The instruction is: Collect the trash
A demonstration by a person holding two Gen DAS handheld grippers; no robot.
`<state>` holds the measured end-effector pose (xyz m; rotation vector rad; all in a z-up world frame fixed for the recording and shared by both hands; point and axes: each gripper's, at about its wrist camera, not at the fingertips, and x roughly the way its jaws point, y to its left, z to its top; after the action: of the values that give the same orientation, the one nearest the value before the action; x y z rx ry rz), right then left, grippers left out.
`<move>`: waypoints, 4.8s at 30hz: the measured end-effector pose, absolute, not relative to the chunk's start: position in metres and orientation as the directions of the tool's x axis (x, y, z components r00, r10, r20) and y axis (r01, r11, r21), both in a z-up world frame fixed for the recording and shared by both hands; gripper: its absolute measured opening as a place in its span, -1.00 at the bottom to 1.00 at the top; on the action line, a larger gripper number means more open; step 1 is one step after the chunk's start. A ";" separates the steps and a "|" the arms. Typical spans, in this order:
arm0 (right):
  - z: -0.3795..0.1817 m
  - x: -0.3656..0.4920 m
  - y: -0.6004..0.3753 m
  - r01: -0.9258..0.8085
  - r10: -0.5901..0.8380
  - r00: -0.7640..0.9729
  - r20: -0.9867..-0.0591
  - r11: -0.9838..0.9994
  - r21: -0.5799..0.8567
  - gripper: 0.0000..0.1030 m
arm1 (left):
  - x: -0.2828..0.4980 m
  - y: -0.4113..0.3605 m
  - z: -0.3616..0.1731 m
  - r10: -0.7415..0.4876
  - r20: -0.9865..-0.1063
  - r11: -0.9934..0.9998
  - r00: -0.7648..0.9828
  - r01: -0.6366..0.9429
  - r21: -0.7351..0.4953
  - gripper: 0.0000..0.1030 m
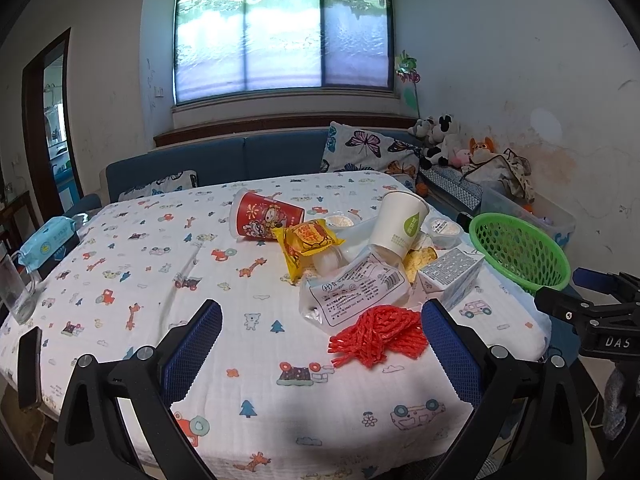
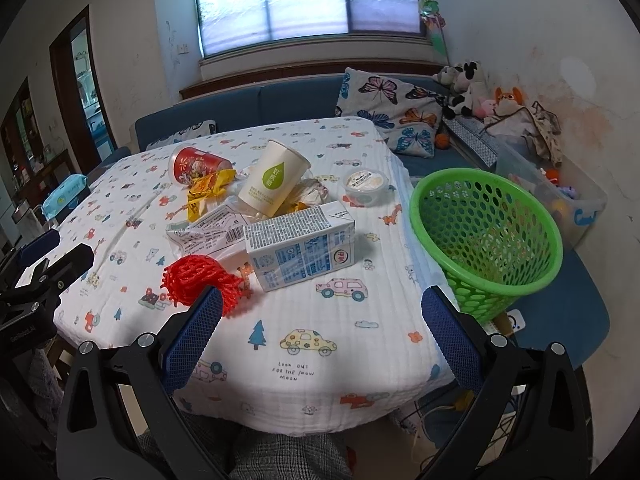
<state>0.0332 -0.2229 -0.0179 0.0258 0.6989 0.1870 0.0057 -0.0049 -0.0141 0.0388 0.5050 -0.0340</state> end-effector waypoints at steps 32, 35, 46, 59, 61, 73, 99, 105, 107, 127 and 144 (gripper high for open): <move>-0.033 0.068 -0.224 -0.162 0.179 0.708 -0.684 0.983 0.089 0.92 | 0.046 -0.006 -0.037 -0.126 -0.576 0.989 0.808 0.145 -0.013 0.88; -0.035 0.072 -0.224 -0.162 0.181 0.703 -0.687 0.982 0.093 0.92 | 0.053 -0.010 -0.046 -0.149 -0.601 0.985 0.785 0.174 -0.017 0.88; -0.046 0.090 -0.228 -0.157 0.179 0.676 -0.714 0.983 0.098 0.92 | 0.086 -0.019 -0.069 -0.228 -0.661 0.961 0.715 0.272 -0.037 0.85; -0.052 0.117 -0.237 -0.170 0.214 0.621 -0.754 0.976 0.137 0.92 | 0.114 -0.030 -0.092 -0.276 -0.714 0.932 0.644 0.361 -0.034 0.39; -0.052 0.119 -0.236 -0.187 0.234 0.611 -0.757 0.971 0.150 0.92 | 0.116 -0.032 -0.093 -0.281 -0.715 0.927 0.640 0.374 -0.029 0.39; -0.051 0.133 -0.227 -0.176 0.306 0.512 -0.803 0.952 0.250 0.92 | 0.119 -0.037 -0.096 -0.325 -0.717 0.904 0.616 0.425 -0.045 -0.17; -0.082 0.211 -0.211 0.309 0.352 0.258 -0.900 0.852 0.422 0.60 | 0.108 0.005 -0.086 -0.484 -0.623 0.849 0.615 0.503 -0.163 -0.33; -0.079 0.213 -0.211 0.275 0.335 0.228 -0.914 0.879 0.390 0.46 | 0.112 0.011 -0.087 -0.498 -0.619 0.845 0.607 0.502 -0.187 -0.33; -0.076 0.212 -0.216 0.259 0.332 0.209 -0.920 0.888 0.379 0.41 | 0.113 0.011 -0.087 -0.498 -0.621 0.844 0.605 0.503 -0.187 -0.33; -0.069 0.215 -0.255 0.250 0.335 0.225 -0.915 0.888 0.386 -0.14 | 0.123 0.002 -0.085 -0.510 -0.634 0.837 0.582 0.506 -0.209 -0.33; -0.028 0.219 -0.353 0.105 0.211 0.418 -0.884 0.955 0.278 -0.18 | 0.148 -0.050 -0.044 -0.517 -0.614 0.839 0.596 0.497 -0.222 -0.33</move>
<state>0.2194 -0.3529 -0.0277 0.3112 1.1430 0.0678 0.1476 -0.0500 -0.0439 -0.0287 0.7223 -0.5887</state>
